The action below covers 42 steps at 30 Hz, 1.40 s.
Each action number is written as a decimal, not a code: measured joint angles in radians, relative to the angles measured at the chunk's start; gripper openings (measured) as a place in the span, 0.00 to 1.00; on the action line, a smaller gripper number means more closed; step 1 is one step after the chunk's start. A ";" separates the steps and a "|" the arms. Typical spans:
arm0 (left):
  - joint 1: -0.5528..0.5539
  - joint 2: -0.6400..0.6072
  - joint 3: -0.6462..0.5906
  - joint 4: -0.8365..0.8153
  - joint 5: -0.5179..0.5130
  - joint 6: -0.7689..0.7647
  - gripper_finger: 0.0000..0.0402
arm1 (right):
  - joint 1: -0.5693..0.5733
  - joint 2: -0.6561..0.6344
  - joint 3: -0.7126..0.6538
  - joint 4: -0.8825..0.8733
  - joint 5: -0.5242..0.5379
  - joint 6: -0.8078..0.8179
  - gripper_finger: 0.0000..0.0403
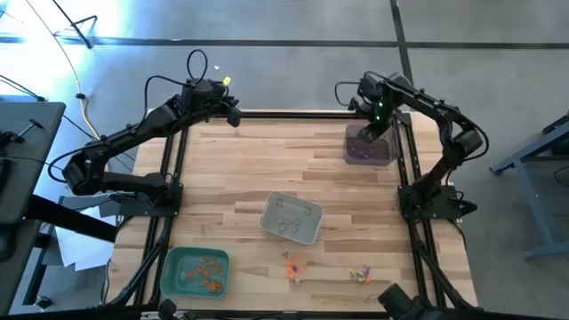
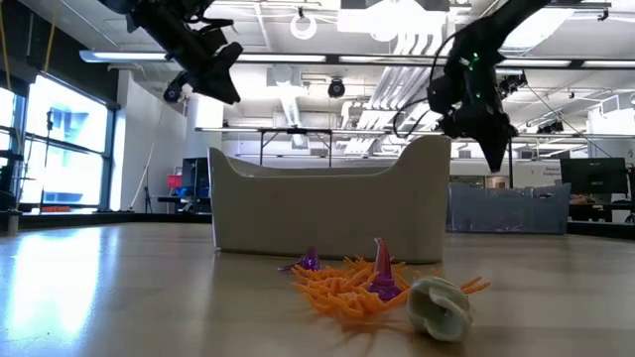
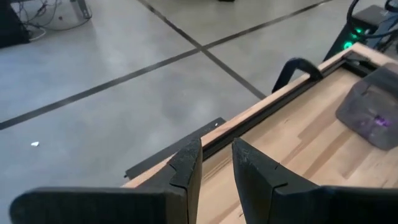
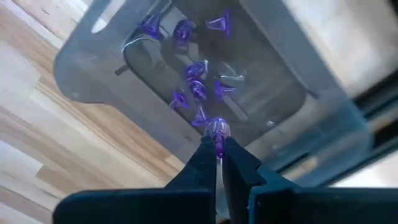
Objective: Sort Halloween decoration
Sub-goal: Put the violet witch hat toy into the black bin
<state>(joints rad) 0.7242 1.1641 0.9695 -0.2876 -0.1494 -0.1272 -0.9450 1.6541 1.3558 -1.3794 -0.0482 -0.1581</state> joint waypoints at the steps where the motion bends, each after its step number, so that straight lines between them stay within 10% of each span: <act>1: -0.005 0.000 0.000 -0.009 -0.009 0.000 0.19 | -0.004 -0.007 -0.027 0.022 -0.007 -0.001 0.00; 16: -0.034 0.000 0.000 -0.058 -0.017 -0.002 0.19 | -0.011 -0.025 -0.290 0.334 -0.086 -0.007 0.00; 42: -0.033 0.000 0.000 -0.089 -0.018 -0.038 0.19 | -0.011 -0.025 -0.307 0.402 -0.087 0.025 0.03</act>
<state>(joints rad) 0.6910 1.1645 0.9695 -0.3767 -0.1669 -0.1654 -0.9558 1.6287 1.0492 -0.9777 -0.1349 -0.1329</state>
